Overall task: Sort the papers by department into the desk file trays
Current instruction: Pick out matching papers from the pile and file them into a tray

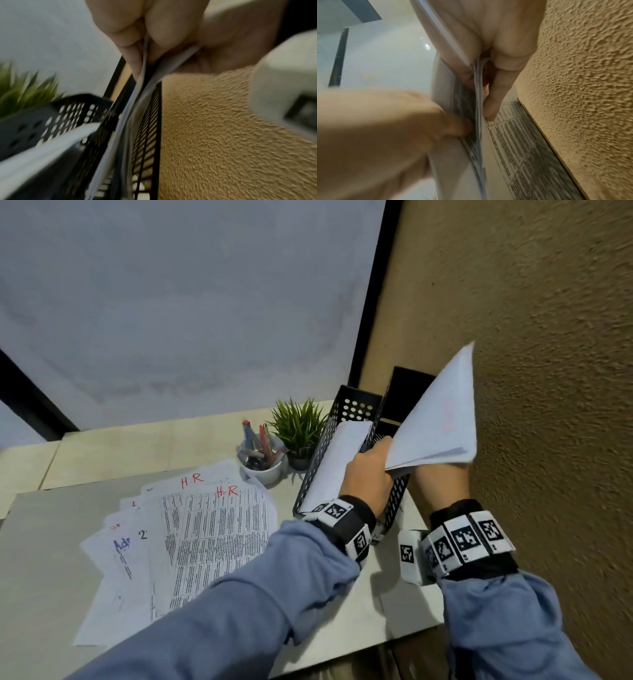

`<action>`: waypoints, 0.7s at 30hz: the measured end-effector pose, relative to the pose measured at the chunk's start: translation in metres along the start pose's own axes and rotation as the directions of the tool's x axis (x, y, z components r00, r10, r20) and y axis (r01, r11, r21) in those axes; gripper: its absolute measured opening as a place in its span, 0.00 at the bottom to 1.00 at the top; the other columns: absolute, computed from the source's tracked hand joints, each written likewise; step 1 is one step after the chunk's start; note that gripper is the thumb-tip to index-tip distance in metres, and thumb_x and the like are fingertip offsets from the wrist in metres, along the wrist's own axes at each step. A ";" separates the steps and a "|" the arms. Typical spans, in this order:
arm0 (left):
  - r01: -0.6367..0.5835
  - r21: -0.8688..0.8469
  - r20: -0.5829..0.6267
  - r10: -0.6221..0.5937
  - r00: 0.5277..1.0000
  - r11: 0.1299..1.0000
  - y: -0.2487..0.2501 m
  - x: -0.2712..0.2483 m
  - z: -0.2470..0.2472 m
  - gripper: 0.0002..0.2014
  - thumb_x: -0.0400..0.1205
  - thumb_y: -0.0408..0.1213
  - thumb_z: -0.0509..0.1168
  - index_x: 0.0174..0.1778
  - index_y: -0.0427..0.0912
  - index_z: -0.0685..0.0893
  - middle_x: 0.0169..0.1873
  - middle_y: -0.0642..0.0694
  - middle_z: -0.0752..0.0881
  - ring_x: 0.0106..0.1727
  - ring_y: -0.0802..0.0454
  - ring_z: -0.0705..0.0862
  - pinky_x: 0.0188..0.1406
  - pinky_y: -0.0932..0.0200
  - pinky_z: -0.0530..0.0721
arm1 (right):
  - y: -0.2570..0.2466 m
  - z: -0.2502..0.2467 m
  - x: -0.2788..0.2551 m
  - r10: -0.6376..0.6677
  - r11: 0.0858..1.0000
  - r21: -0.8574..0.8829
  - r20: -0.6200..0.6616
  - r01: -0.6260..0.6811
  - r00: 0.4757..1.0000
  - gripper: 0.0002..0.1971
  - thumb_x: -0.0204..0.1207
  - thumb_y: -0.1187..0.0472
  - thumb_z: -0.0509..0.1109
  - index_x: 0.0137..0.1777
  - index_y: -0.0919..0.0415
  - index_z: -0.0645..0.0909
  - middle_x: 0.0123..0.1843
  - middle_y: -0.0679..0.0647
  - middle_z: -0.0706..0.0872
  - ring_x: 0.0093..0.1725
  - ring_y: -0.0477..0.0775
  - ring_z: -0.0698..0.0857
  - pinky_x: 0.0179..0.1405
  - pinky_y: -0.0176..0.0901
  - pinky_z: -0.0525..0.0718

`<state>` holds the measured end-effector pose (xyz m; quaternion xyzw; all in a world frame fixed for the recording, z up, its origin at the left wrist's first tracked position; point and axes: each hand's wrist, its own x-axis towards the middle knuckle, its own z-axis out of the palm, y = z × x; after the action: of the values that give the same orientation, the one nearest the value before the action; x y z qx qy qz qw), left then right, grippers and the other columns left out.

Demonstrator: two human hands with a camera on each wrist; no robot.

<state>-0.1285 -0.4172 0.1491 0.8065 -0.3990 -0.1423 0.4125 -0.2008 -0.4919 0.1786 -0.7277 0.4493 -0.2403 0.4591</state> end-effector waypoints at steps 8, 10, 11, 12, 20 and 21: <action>0.190 -0.102 0.196 -0.167 0.966 0.977 -0.031 0.027 0.043 0.19 0.84 0.33 0.54 0.72 0.38 0.69 0.61 0.31 0.82 0.59 0.34 0.82 0.59 0.47 0.79 | -0.004 0.015 0.010 -0.310 0.892 -0.370 -0.080 0.261 0.947 0.06 0.71 0.64 0.64 0.39 0.59 0.68 0.35 0.57 0.78 0.35 0.61 0.76 0.33 0.49 0.74; 0.253 0.009 0.311 -0.243 0.919 0.967 -0.040 0.030 0.048 0.19 0.84 0.37 0.56 0.70 0.35 0.70 0.60 0.31 0.82 0.60 0.34 0.82 0.58 0.48 0.80 | 0.003 0.023 0.008 -0.252 0.888 -0.408 -0.042 0.213 0.967 0.04 0.73 0.64 0.63 0.43 0.58 0.69 0.38 0.56 0.78 0.38 0.62 0.77 0.35 0.45 0.70; 0.282 0.070 0.330 -0.289 0.899 0.957 -0.045 0.031 0.049 0.19 0.83 0.37 0.58 0.68 0.33 0.72 0.59 0.32 0.83 0.59 0.34 0.82 0.55 0.51 0.80 | 0.007 0.026 0.007 -0.214 0.889 -0.418 -0.021 0.186 0.977 0.04 0.74 0.63 0.63 0.46 0.58 0.71 0.41 0.58 0.80 0.41 0.63 0.80 0.37 0.45 0.70; 0.303 0.113 0.326 -0.323 0.888 0.946 -0.047 0.029 0.049 0.17 0.82 0.37 0.59 0.64 0.33 0.75 0.57 0.32 0.84 0.58 0.35 0.83 0.52 0.53 0.79 | 0.012 0.030 0.007 -0.187 0.891 -0.421 0.000 0.170 0.982 0.07 0.74 0.63 0.62 0.51 0.59 0.73 0.46 0.60 0.83 0.46 0.64 0.82 0.38 0.45 0.72; 0.268 0.029 0.179 -0.268 0.947 0.963 -0.049 -0.002 0.007 0.17 0.74 0.37 0.67 0.58 0.40 0.81 0.54 0.40 0.86 0.54 0.40 0.84 0.55 0.52 0.83 | 0.008 0.038 -0.004 -0.248 0.912 -0.357 -0.086 0.203 0.965 0.21 0.75 0.64 0.63 0.69 0.57 0.75 0.63 0.58 0.84 0.56 0.59 0.83 0.50 0.45 0.77; 0.290 -0.044 0.145 -0.281 0.949 0.956 -0.055 -0.009 -0.003 0.16 0.74 0.37 0.67 0.58 0.42 0.82 0.55 0.42 0.87 0.53 0.42 0.85 0.57 0.52 0.83 | 0.006 0.040 -0.009 -0.294 0.912 -0.336 -0.129 0.237 0.947 0.19 0.76 0.64 0.62 0.68 0.57 0.75 0.58 0.56 0.85 0.50 0.55 0.83 0.47 0.42 0.76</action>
<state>-0.1036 -0.3897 0.1069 0.8304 -0.3005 -0.2683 0.3850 -0.1767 -0.4671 0.1554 -0.8218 0.4176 -0.2893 0.2579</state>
